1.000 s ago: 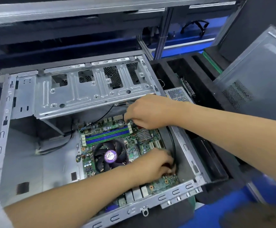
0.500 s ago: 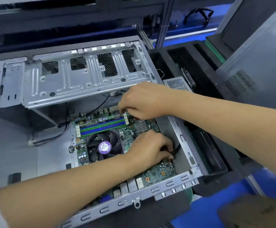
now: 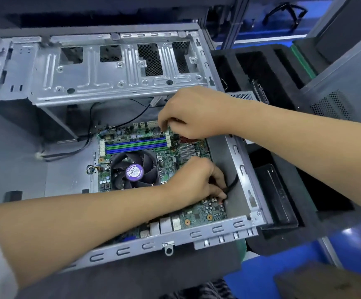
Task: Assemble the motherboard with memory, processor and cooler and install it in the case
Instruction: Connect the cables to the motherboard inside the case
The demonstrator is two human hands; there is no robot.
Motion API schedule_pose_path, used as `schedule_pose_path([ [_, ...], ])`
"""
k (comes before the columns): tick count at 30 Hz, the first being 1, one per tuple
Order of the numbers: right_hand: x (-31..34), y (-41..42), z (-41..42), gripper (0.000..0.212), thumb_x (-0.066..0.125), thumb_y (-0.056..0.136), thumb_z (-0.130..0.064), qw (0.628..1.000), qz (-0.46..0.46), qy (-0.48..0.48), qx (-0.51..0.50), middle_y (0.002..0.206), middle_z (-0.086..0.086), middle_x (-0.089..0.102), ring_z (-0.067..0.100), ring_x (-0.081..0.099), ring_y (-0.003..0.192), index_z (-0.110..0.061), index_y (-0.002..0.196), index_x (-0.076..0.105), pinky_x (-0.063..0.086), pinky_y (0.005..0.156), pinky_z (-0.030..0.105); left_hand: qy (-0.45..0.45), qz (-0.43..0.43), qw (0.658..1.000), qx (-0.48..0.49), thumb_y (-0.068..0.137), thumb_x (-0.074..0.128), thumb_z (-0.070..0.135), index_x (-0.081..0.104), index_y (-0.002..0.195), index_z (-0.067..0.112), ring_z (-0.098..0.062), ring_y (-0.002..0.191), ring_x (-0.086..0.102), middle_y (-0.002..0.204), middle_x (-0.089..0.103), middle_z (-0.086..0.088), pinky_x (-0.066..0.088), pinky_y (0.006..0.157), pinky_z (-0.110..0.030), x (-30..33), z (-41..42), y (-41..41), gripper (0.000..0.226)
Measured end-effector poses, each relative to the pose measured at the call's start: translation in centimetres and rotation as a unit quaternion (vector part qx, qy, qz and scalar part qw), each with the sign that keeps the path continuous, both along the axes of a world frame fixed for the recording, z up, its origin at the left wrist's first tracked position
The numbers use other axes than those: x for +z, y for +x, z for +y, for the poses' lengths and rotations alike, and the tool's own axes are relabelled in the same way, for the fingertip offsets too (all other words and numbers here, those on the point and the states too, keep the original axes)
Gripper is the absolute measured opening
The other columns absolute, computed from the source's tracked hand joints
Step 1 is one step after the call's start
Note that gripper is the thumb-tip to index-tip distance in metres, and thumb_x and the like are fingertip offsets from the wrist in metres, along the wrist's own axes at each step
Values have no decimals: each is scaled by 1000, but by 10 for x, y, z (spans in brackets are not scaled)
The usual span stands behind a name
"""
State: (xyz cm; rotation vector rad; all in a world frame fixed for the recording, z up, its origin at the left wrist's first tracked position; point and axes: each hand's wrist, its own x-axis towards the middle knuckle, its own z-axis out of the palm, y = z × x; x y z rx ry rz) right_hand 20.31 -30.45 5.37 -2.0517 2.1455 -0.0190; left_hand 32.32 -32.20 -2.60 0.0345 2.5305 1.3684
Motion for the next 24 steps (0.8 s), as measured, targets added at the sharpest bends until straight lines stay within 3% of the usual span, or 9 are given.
schedule_pose_path([
  [6, -1, 0, 0, 33, 44, 82, -12, 1000, -4, -6, -1, 90, -7, 70, 14, 53, 73, -23, 96, 72, 30, 57, 25, -19, -5, 1000, -4, 69, 85, 26, 78, 77, 18, -10, 75, 66, 77, 73, 7, 53, 79, -31, -2, 5, 1, 14],
  [11, 2, 3, 0, 32, 44, 81, -10, 1000, -11, -6, -9, 75, -11, 64, 11, 46, 66, -21, 91, 73, 34, 58, 24, -33, -6, 999, -14, 69, 85, 26, 75, 74, 19, -10, 72, 64, 77, 71, 7, 54, 76, -34, -2, 4, 2, 13],
  [14, 5, 5, -1, 32, 44, 82, -10, 1000, -7, 8, -10, 62, -20, 47, 12, 49, 64, -21, 91, 73, 38, 58, 25, -45, -2, 999, -22, 69, 85, 26, 72, 71, 20, -14, 72, 63, 77, 69, 4, 54, 75, -35, -3, 6, 4, 14],
  [17, 6, 5, -2, 32, 44, 82, -10, 1000, -10, 15, -11, 57, -22, 44, 13, 53, 65, -21, 90, 73, 43, 59, 25, -62, 6, 997, -33, 71, 83, 25, 70, 71, 21, -15, 74, 62, 78, 68, 5, 53, 75, -35, -3, 6, 5, 14],
  [21, 5, 4, -1, 33, 43, 83, -11, 1000, -11, 11, -22, 60, -19, 48, 13, 53, 66, -22, 89, 73, 28, 55, 2, -100, 3, 994, -51, 73, 82, 24, 69, 73, 20, -16, 77, 61, 83, 68, 4, 52, 74, -33, 1, 8, 3, 14],
  [23, 5, 5, -1, 32, 43, 83, -11, 1000, -9, 13, -16, 60, -19, 48, 14, 56, 67, -22, 89, 73, 33, 56, 7, -114, -5, 993, -37, 71, 83, 24, 69, 72, 20, -16, 76, 61, 82, 69, 4, 50, 74, -29, 2, 11, 2, 15],
  [24, 6, 6, -2, 32, 43, 83, -12, 1000, -6, 14, -13, 58, -20, 47, 14, 56, 66, -22, 89, 73, 39, 56, 17, -118, -7, 993, -26, 70, 84, 23, 70, 72, 20, -15, 76, 60, 81, 69, 5, 48, 76, -28, 3, 12, 2, 15],
])
